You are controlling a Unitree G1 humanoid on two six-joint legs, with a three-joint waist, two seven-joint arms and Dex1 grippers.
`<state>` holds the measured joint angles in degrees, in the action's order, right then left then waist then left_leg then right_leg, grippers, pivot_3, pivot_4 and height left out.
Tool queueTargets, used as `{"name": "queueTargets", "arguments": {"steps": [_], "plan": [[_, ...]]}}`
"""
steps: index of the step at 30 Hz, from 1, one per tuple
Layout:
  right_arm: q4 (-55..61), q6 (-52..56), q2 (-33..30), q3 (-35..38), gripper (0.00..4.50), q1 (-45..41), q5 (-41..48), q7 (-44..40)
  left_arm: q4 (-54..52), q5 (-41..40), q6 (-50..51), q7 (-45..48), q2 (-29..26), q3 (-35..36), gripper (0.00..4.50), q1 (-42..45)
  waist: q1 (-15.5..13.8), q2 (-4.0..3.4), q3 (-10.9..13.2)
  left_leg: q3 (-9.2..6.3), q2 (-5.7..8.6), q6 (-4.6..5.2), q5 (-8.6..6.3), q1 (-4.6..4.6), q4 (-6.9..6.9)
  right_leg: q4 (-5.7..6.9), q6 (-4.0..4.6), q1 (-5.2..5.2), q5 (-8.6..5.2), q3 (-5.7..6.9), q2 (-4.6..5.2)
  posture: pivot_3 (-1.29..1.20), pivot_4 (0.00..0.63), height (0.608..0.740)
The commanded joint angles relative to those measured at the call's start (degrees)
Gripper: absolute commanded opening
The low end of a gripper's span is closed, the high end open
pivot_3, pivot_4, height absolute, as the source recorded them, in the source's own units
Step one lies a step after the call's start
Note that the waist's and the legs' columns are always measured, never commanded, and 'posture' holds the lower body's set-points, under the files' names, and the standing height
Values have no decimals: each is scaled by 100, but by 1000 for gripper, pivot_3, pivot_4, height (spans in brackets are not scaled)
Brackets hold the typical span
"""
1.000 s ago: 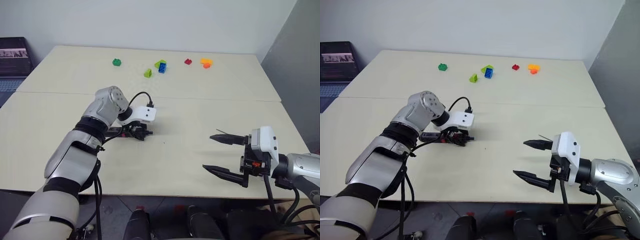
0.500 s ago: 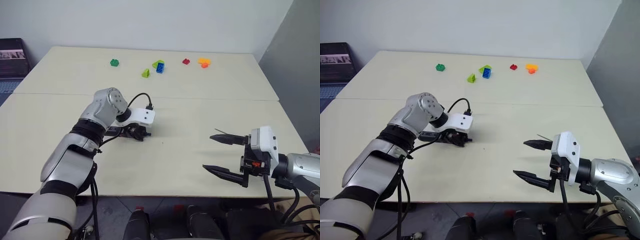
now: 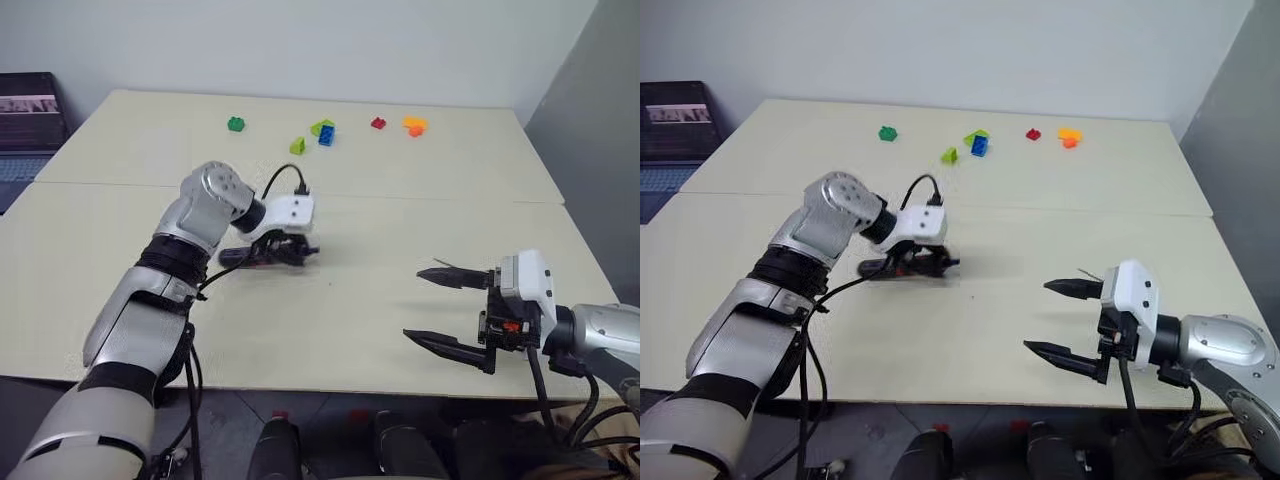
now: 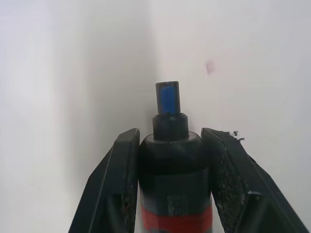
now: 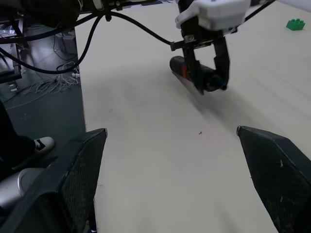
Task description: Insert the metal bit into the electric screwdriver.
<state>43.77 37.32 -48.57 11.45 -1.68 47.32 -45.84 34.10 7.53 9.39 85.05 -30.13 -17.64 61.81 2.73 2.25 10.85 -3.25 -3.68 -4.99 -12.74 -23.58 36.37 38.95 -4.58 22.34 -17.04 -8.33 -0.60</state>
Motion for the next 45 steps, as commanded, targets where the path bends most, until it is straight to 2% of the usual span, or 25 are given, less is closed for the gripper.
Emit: {"name": "queueTargets", "arguments": {"steps": [1, 8, 16, 32, 45], "plan": [[96, 78, -76, 272, 4500, -216, 348, 93, -828, -752, 669, -707, 366, 766, 1649, 140, 4, 0, 0, -1, 0, 0, 0, -2, 3, 0, 0, 0, 1, 0, 0, 0, 150, 740], [-193, 134, -256, 200, 4500, -594, 395, -52, -1397, -1116, 731, -2819, 1154, 1558, 1644, -534, 43, -2, -1, -7, 1, 0, 0, -9, 41, 7, -16, -4, 11, -1, 0, 0, 150, 740], [-424, 223, -262, -64, 4500, -1119, 310, 12, -2347, -1716, 677, -3889, 1676, 1976, 1643, -1654, 22, -3, 0, -7, 2, 0, 0, -17, 60, 5, -26, -5, 27, -4, -1, 0, 150, 740], [-554, 250, -299, -201, 4500, -1360, 232, -100, -4419, -2199, 1349, -4650, 1552, 1901, 1640, -3400, -47, -4, -1, -6, 3, 0, 0, -14, 61, 3, -17, -8, 33, -4, 0, 0, 150, 740], [-782, 100, -406, -427, 4500, -1423, -228, -458, -5135, -2513, 1747, -4865, 1318, 1837, 1636, -3927, -82, -5, -1, -4, 3, 0, 0, -12, 60, -1, -34, -9, 23, -5, 0, 0, 150, 740]]}}
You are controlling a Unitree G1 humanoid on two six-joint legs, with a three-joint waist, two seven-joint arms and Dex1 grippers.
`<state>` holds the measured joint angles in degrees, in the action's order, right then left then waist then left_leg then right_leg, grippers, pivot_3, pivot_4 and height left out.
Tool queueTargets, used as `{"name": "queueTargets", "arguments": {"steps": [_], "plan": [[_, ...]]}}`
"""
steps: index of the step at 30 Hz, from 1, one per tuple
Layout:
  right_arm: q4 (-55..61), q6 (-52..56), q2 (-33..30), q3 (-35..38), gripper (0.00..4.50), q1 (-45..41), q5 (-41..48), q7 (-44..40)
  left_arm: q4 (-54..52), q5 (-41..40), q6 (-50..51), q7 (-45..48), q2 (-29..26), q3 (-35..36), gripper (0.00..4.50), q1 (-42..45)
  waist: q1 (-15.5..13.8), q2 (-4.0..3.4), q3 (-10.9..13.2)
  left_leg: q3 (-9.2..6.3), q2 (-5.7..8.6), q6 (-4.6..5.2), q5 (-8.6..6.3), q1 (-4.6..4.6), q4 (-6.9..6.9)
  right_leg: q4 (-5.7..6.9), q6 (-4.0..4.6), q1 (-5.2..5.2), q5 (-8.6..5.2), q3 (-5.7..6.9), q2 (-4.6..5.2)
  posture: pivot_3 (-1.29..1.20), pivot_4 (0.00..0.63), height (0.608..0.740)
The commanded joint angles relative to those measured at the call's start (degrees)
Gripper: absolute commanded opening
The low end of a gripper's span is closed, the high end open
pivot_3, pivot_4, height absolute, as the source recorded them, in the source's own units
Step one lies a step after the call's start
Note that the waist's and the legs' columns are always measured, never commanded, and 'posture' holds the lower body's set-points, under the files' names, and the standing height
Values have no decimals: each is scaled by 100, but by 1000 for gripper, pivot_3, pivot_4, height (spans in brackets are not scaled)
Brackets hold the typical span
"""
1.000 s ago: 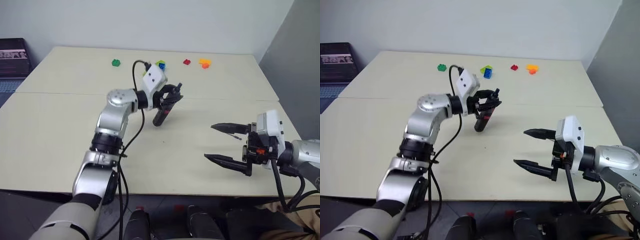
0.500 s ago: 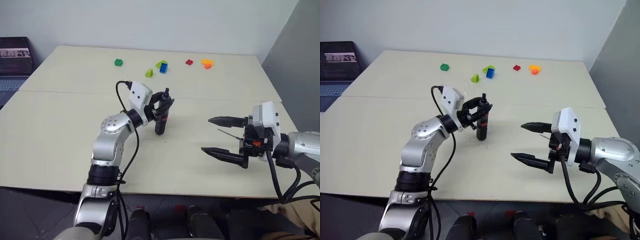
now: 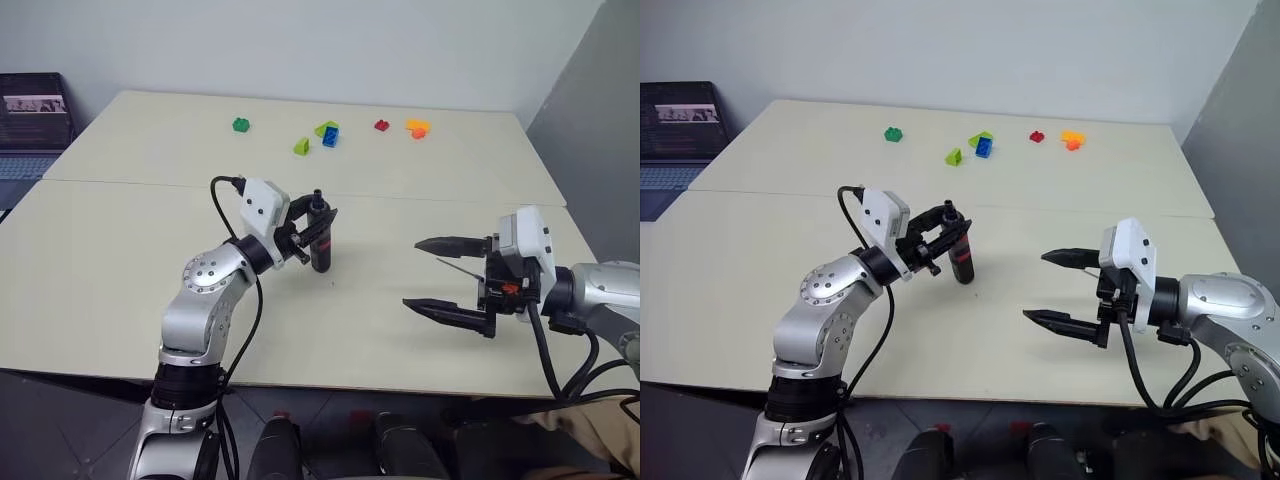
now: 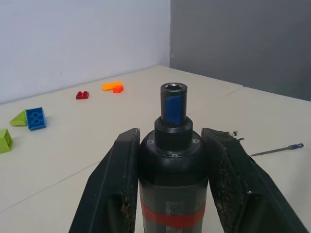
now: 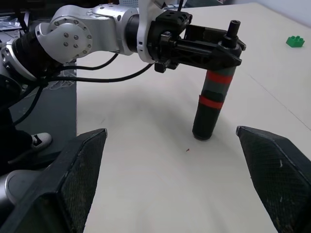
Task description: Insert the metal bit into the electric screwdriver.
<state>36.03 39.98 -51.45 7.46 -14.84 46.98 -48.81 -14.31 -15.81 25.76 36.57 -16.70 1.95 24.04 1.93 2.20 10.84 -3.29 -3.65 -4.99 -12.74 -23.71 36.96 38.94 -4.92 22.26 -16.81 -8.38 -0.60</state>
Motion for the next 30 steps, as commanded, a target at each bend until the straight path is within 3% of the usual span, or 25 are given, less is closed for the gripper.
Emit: {"name": "queueTargets", "arguments": {"steps": [1, 4, 10, 16, 22, 30], "plan": [[-49, -190, -143, -47, 4500, -121, -269, -197, -333, -175, 117, -35, -27, -135, 1636, -186, -2, 0, 0, 0, 0, 0, 0, 0, 0, 0, 0, 0, 0, 0, 0, 0, 150, 740], [-359, -232, -306, -320, 4500, -327, -789, -208, -411, -202, 126, -85, 1, -178, 1636, -234, -4, 0, 0, 0, 0, 0, 0, 0, 0, -1, 0, 0, 0, 0, 1, 0, 150, 740], [-2322, -219, -729, -1534, 4500, -1728, -2414, -505, -387, -147, -29, -167, 63, -326, 1636, -223, 4, -3, 0, 19, 2, 0, 0, 13, 0, -4, 0, -2, 1, -15, 3, 0, 150, 740], [-4486, 139, -367, -2681, 4500, -3201, -3498, -1041, -341, -22, -309, -325, 175, -484, 1635, -232, 1, -6, 2, 25, 1, -1, -1, 11, -9, -11, 29, 4, 15, -18, 5, 0, 150, 740], [-5388, -151, -263, -3443, 4500, -3559, -4408, -1661, -344, 55, -505, -500, 272, -560, 1635, -325, -22, -9, 4, 25, 2, -1, -1, -5, -11, -28, 29, 9, 15, -13, 9, 0, 150, 740], [-5664, 37, -228, -3653, 4500, -3559, -4956, -2187, -262, 151, -741, -693, 348, -603, 1634, -397, -9, -13, 5, 24, 5, -1, -1, -6, -5, -26, 27, 7, 16, -12, 11, 0, 150, 740]]}}
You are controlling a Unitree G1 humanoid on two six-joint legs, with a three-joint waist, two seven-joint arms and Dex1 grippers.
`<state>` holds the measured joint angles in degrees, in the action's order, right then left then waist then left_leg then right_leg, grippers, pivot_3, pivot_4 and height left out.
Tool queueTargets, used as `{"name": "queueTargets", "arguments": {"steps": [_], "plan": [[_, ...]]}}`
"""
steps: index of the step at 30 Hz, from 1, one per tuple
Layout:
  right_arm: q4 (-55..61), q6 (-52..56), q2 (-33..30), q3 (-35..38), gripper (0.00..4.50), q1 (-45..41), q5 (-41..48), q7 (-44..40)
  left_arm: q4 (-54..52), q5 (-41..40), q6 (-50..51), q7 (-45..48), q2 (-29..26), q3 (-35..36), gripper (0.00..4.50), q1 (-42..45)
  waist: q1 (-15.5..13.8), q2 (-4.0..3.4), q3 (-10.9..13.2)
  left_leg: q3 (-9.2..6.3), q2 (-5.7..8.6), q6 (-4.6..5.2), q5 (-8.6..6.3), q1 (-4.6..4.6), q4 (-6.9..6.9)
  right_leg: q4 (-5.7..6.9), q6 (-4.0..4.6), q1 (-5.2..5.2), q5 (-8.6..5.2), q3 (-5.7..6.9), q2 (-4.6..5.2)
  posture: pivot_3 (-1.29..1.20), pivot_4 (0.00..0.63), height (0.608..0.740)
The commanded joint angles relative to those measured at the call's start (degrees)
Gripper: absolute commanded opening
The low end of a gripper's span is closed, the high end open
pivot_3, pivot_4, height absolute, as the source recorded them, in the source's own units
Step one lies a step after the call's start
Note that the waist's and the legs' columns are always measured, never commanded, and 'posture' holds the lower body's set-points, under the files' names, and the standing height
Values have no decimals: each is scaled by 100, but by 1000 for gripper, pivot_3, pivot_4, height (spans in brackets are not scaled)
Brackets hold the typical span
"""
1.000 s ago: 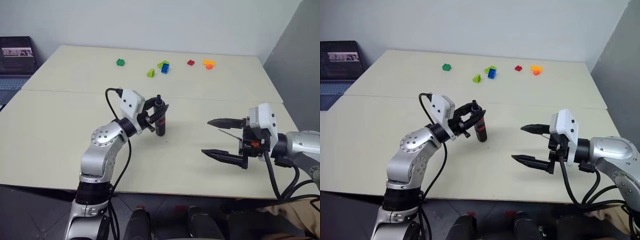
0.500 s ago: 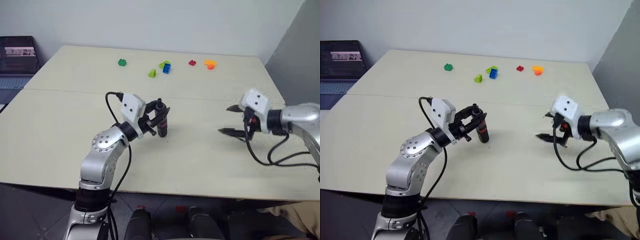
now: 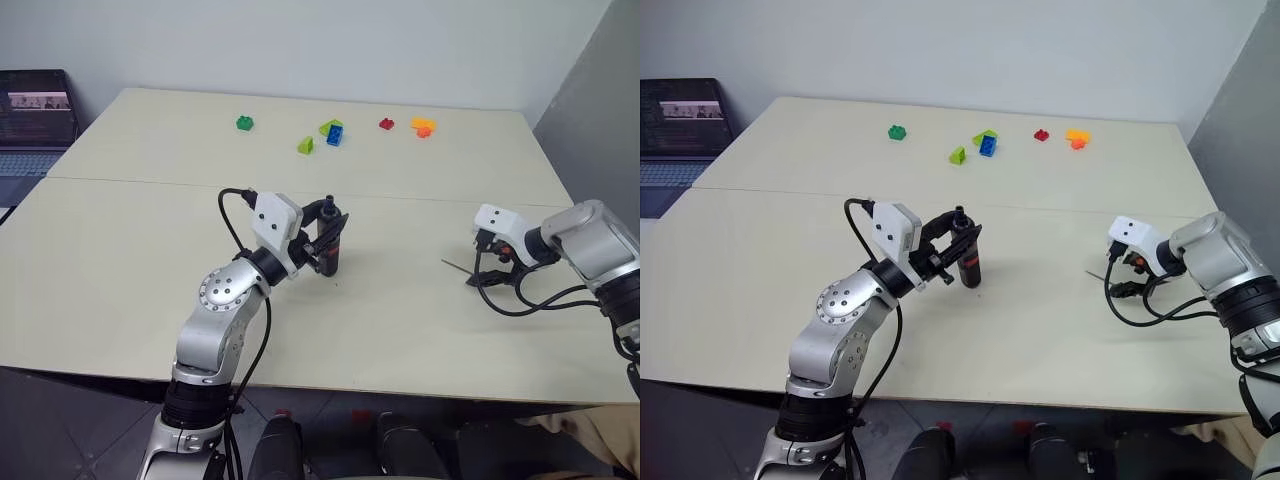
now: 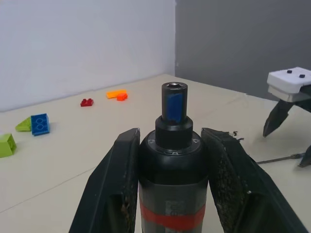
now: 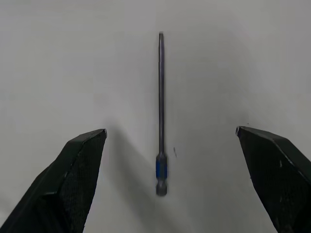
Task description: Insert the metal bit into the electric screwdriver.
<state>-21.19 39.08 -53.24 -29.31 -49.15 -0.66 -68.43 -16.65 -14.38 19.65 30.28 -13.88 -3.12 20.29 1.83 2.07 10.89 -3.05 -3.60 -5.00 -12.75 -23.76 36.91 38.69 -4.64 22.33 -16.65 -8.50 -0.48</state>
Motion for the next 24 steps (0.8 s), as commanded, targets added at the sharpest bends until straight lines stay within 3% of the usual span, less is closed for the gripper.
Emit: {"name": "queueTargets", "arguments": {"steps": [1, 17, 20, 24], "plan": [[44, 146, -29, 51, 4500, -116, -210, -261, -12, 24, -151, -85, 85, -115, 1634, -17, 1, -1, 0, 0, 0, 0, 0, 0, 1, 1, -1, 0, 0, 0, 0, 0, 150, 740], [-1505, -286, 683, -125, 4500, -721, -915, -609, 128, 74, -335, -185, 130, -233, 1633, 4, 13, -3, 0, 0, 1, 0, 0, 2, 3, 3, -3, -2, 2, 0, 0, 0, 150, 740], [-1691, -427, 748, -133, 3985, -750, -1032, -663, 125, 88, -336, -208, 121, -229, 1633, -5, 12, -3, 0, -1, 2, 0, 0, 3, 5, 3, -4, -4, 3, 1, 0, 0, 150, 740], [-1726, -519, 807, -72, 2954, -721, -1118, -692, 117, 104, -348, -216, 111, -227, 1633, -37, 14, -3, 0, -2, 1, 0, 0, 4, 4, 4, -4, -5, 3, 1, 0, 0, 150, 740]]}}
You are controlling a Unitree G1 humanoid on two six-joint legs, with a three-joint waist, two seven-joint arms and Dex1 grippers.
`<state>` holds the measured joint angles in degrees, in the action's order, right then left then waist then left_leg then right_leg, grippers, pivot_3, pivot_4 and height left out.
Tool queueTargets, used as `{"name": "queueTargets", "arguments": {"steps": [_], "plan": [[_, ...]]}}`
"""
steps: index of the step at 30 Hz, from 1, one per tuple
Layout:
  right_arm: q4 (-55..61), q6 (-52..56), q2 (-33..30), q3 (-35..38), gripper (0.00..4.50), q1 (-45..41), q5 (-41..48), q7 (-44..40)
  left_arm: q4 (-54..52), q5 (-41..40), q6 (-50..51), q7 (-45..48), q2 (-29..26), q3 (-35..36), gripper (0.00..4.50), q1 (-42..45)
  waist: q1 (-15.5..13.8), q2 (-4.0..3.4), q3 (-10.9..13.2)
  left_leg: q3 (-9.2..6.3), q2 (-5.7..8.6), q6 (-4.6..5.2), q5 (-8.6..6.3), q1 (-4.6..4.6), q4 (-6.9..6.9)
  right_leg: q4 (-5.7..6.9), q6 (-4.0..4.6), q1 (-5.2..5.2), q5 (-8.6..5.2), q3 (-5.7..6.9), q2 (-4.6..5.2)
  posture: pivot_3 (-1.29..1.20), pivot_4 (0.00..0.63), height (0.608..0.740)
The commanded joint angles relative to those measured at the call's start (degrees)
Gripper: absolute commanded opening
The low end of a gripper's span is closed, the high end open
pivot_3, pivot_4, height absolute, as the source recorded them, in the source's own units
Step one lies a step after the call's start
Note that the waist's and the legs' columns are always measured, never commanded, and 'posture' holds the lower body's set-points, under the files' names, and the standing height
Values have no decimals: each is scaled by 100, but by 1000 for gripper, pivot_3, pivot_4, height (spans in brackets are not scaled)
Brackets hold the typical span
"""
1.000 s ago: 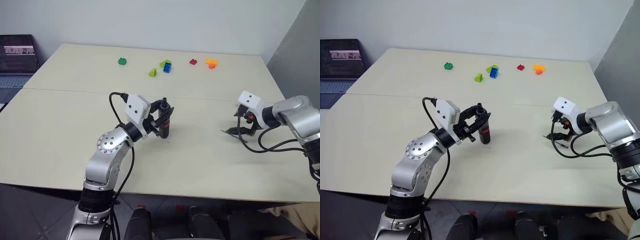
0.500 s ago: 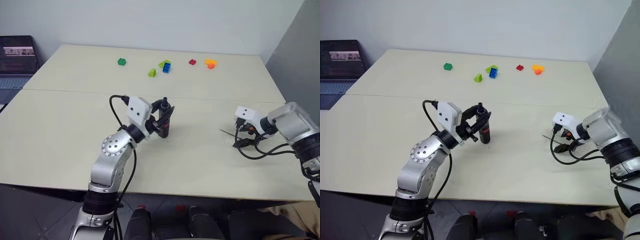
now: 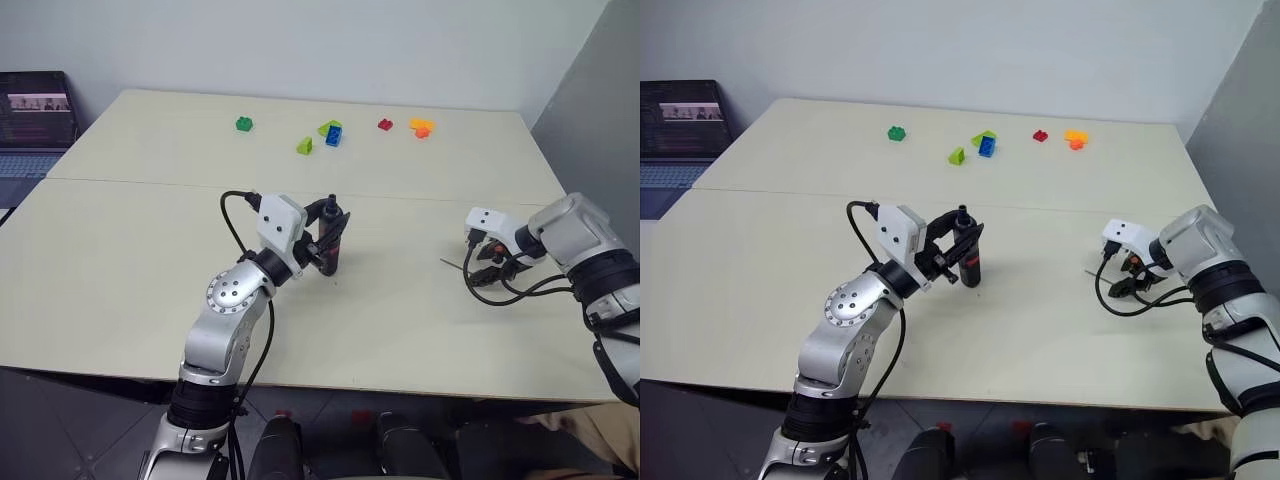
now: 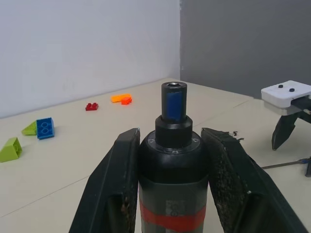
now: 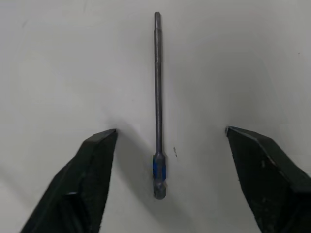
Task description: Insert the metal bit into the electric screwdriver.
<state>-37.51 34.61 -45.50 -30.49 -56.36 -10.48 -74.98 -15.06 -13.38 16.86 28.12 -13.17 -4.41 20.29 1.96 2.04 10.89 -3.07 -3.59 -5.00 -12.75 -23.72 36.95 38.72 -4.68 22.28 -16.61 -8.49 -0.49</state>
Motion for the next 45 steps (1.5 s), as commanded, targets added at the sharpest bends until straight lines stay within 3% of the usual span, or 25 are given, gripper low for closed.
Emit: {"name": "queueTargets", "arguments": {"steps": [1, 12, 23, 28, 32, 38, 45], "plan": [[-71, -65, 57, 66, 2683, 8, -141, -32, -43, 9, -70, -6, 39, -97, 1633, -44, 2, 0, 0, 0, 0, 0, 0, 0, 0, 0, 0, 0, 0, 0, 0, 0, 150, 740], [150, -54, 64, 161, 25, 128, -215, -132, -43, 70, -103, -27, 38, -97, 1633, -63, 11, 0, 0, 0, 0, 0, 0, 7, 0, 5, -3, -3, 2, -1, 0, 0, 150, 740], [655, 385, 193, 795, 0, 154, 156, -47, -164, 34, -84, -31, 24, -73, 1633, 75, 28, -5, 3, 0, 0, 0, 0, 6, -3, 5, -3, 0, 2, -1, 0, 0, 150, 740], [1505, 1059, 434, 1687, 0, 257, 762, 517, -377, -172, 198, -193, 230, -10, 1632, 417, 26, -12, 10, -2, 1, 0, 0, -4, -3, 4, -3, 4, 2, 0, 0, 0, 150, 740], [2358, 1485, 948, 2797, 0, 378, 1587, 1122, -449, -297, 451, -392, 444, 46, 1632, 668, 33, -14, 11, -7, 1, 0, 0, -12, -6, 2, -3, 10, 2, 5, -1, 0, 150, 740], [3414, 1169, 1813, 4114, 0, 775, 2972, 1554, -603, -433, 711, -328, 422, -56, 1632, 601, 60, -14, 11, -13, 0, 0, 0, -12, -10, 2, -3, 9, 2, 10, -2, 0, 150, 740], [4043, 1399, 2361, 4682, 0, 830, 4181, 2075, -513, -439, 681, -118, 186, -64, 1632, 362, 108, -21, 16, -15, 0, 0, 0, -13, -10, 7, -3, 9, 2, 11, -2, 0, 150, 740]]}}
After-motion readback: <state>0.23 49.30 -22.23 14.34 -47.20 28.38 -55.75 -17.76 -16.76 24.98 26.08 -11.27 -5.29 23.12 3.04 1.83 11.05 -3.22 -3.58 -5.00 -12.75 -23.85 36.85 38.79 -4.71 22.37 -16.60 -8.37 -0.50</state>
